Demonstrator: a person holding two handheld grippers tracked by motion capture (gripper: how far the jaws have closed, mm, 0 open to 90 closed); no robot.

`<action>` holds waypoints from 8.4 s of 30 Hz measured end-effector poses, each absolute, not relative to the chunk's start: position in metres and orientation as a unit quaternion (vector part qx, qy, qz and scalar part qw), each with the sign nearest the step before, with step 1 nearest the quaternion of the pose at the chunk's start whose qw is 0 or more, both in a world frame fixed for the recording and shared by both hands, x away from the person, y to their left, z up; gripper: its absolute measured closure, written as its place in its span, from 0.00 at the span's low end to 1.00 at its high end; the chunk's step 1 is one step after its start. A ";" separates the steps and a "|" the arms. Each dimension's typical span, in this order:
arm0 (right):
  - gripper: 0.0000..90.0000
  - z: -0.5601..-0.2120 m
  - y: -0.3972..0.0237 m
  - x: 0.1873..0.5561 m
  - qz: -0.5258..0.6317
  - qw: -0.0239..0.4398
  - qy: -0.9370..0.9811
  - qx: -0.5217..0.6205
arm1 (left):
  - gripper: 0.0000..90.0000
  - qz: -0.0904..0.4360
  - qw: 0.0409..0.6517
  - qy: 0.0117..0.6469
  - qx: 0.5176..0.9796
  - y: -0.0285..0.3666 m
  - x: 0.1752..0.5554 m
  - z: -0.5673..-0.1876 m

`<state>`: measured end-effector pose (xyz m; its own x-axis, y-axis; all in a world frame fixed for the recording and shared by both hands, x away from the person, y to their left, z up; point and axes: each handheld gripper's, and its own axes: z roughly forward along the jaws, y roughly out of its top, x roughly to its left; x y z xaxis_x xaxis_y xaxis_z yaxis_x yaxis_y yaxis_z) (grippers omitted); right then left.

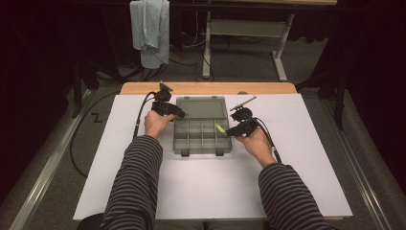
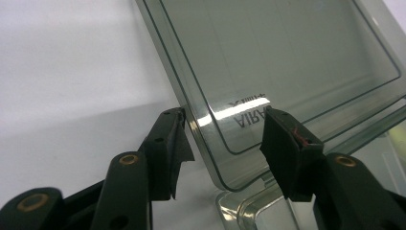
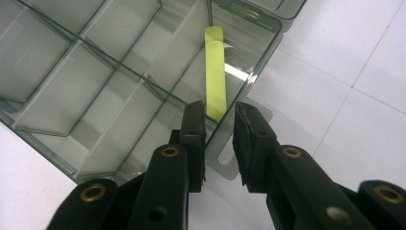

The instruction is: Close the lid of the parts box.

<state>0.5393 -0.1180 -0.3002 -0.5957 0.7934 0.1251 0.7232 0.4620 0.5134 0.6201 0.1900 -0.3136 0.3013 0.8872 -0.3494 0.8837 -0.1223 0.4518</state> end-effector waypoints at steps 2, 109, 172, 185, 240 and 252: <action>0.86 -0.300 -0.118 0.539 0.267 0.065 0.853 0.444 | 0.55 -0.008 0.305 0.592 0.746 0.191 0.621 -0.315; 0.87 -0.298 -0.114 0.540 0.251 0.073 0.858 0.442 | 0.71 0.123 0.293 0.494 0.809 0.179 0.569 -0.263; 0.82 -0.301 -0.116 0.536 0.266 0.086 0.858 0.431 | 0.71 0.158 0.304 0.466 0.816 0.176 0.538 -0.246; 0.93 -0.282 -0.125 0.528 0.300 0.081 0.853 0.420 | 0.71 0.155 0.305 0.465 0.816 0.178 0.535 -0.250; 1.00 -0.271 -0.138 0.519 0.353 0.077 0.844 0.397 | 0.81 0.114 0.321 0.446 0.828 0.194 0.504 -0.269; 1.00 -0.274 -0.136 0.511 0.357 0.077 0.848 0.384 | 0.81 0.120 0.325 0.443 0.827 0.195 0.497 -0.270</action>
<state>0.5106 -0.1364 -0.2738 -0.6935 0.7062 0.1429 0.5962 0.4510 0.6642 0.4971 0.1949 -0.2704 0.5781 0.8110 -0.0894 0.6551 -0.3960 0.6435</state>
